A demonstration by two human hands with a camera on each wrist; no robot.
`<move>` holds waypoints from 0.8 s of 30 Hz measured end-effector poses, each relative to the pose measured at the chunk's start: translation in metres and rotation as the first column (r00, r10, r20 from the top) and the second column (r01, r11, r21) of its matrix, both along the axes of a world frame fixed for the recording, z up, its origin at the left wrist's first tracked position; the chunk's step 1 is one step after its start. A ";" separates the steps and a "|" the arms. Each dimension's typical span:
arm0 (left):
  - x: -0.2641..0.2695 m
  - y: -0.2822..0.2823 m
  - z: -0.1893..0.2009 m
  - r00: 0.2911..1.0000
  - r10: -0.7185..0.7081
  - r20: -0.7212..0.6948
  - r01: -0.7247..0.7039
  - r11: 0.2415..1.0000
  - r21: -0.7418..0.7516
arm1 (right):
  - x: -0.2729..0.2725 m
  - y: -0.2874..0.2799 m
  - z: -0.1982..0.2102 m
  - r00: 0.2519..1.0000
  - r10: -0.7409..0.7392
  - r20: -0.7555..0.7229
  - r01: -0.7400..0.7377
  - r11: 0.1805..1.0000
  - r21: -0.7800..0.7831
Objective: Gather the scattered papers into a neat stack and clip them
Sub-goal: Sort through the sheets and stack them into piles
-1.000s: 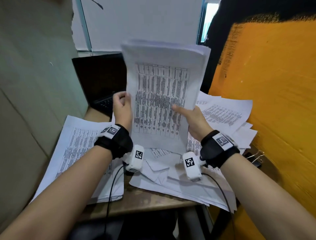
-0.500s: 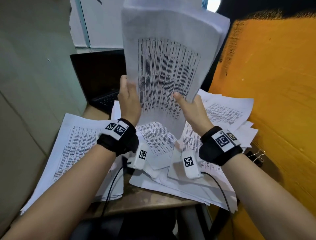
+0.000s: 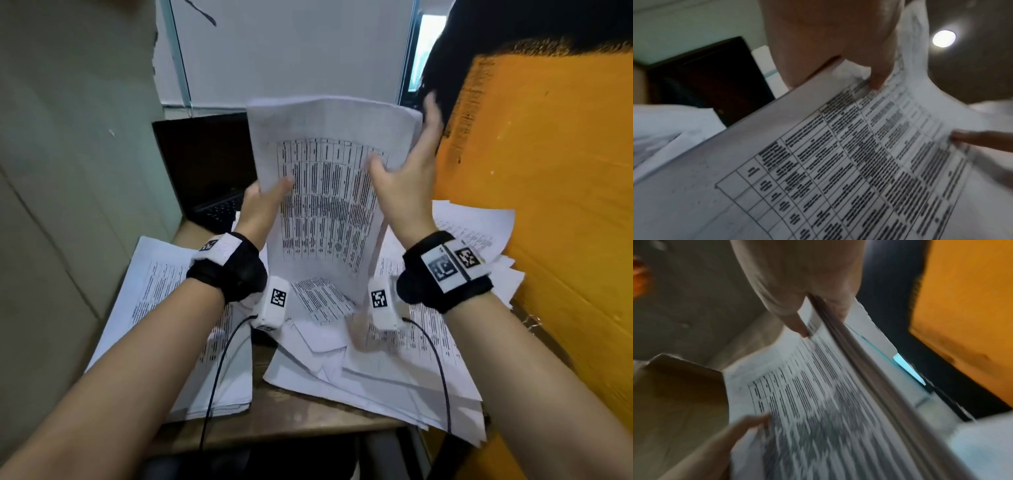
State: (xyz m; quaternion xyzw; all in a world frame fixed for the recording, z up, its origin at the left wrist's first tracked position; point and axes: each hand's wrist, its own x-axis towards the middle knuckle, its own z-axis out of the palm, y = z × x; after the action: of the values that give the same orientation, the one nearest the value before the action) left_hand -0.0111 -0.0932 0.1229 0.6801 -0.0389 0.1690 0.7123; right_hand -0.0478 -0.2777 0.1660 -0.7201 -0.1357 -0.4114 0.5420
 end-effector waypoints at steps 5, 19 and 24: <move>0.006 0.006 -0.004 0.995 -0.062 -0.076 0.065 0.997 0.049 | 0.006 0.006 0.044 0.845 -0.356 0.400 0.535 0.514 -0.671; 0.000 0.018 -0.011 0.964 -0.252 -0.082 0.251 0.968 -0.026 | 0.023 -0.049 -0.039 0.715 0.215 -0.665 -0.251 0.967 0.042; 0.010 0.014 -0.002 0.997 0.067 0.032 -0.068 0.998 0.015 | 0.005 -0.025 -0.082 0.678 0.247 -0.692 -0.338 0.941 0.005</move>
State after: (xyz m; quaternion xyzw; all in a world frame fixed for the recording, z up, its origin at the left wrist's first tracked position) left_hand -0.0010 -0.0794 0.1207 0.6838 -0.0284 0.2033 0.7002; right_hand -0.0430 -0.3026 0.0840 -0.8211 -0.0652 -0.0160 0.5669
